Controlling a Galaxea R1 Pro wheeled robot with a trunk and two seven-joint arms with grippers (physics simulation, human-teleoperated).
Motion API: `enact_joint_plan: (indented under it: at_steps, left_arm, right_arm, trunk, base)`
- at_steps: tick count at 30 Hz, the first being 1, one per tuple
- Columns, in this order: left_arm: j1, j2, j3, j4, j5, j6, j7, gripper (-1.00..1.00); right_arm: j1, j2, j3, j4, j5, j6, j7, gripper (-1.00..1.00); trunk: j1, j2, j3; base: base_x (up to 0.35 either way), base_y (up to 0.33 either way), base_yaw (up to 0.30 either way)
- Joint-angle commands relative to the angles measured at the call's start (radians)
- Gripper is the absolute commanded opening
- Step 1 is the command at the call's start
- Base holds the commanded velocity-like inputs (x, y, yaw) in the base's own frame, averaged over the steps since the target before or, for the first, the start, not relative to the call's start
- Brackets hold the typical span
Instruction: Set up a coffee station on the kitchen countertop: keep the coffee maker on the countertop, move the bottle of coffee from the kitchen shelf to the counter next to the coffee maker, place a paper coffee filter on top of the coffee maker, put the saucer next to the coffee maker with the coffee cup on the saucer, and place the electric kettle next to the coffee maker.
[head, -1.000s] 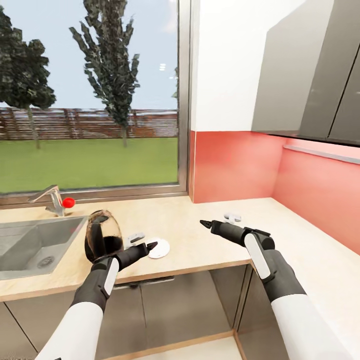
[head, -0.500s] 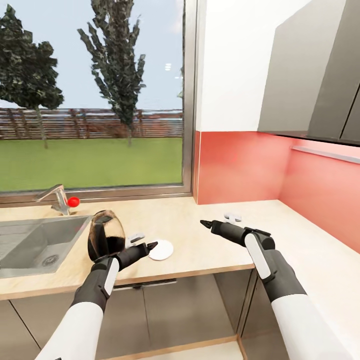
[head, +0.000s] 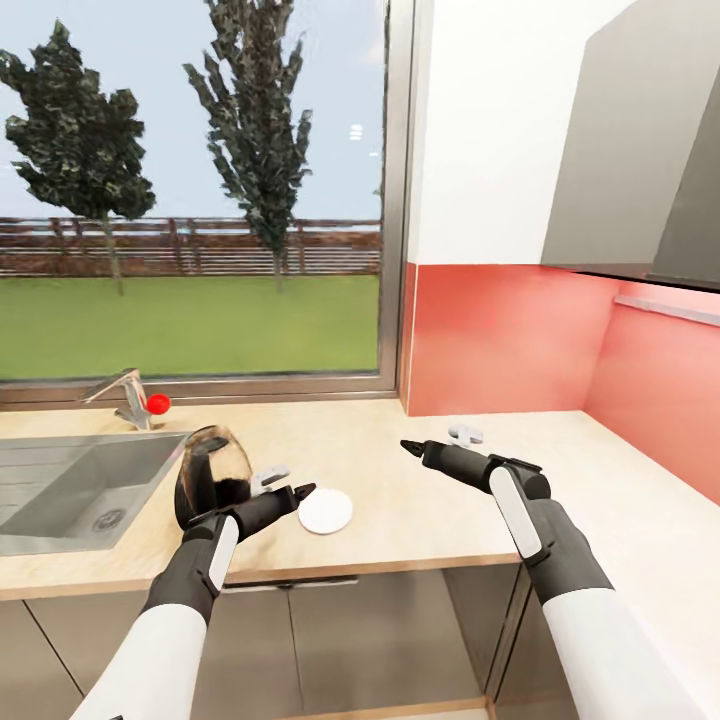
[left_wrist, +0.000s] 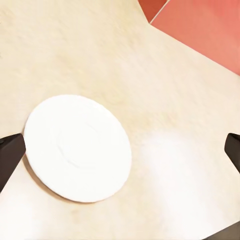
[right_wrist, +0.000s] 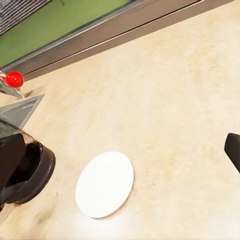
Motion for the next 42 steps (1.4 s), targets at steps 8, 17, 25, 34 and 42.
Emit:
enact_joint_plan:
  at_steps: [8, 17, 25, 34, 42]
  left_arm:
    - [-0.001, -0.001, 0.006, -0.001, 0.0, 0.009, -0.007, 1.0]
    - [-0.001, -0.001, 0.005, -0.001, 0.0, 0.009, -0.007, 1.0]
    - [-0.001, -0.001, 0.005, -0.001, 0.0, 0.009, -0.007, 1.0]
    - [0.0, -0.002, 0.006, 0.0, 0.0, 0.01, -0.006, 1.0]
    - [0.009, -0.004, 0.006, 0.001, 0.0, 0.01, -0.005, 1.0]
  right_arm:
    - [0.0, -0.001, 0.0, 0.0, 0.002, 0.003, 0.003, 1.0]
    - [0.0, -0.001, 0.001, -0.003, 0.002, 0.003, 0.001, 1.0]
    - [0.0, -0.001, 0.002, -0.014, 0.002, 0.003, 0.002, 1.0]
    - [0.0, -0.001, 0.002, -0.016, 0.002, 0.003, 0.001, 1.0]
    - [0.0, -0.001, 0.003, -0.013, 0.003, 0.004, 0.001, 1.0]
  trunk:
    - [0.0, -0.001, 0.0]
    - [0.0, -0.001, 0.0]
    - [0.0, -0.001, 0.0]
    - [0.0, -0.001, 0.0]
    - [0.0, -0.001, 0.0]
  base:
    - [0.003, -0.002, 0.003]
    - [0.074, 0.0, 0.0]
    - [0.098, 0.0, 0.0]
    - [0.007, 0.0, 0.096]
    - [0.0, 0.0, 0.114]
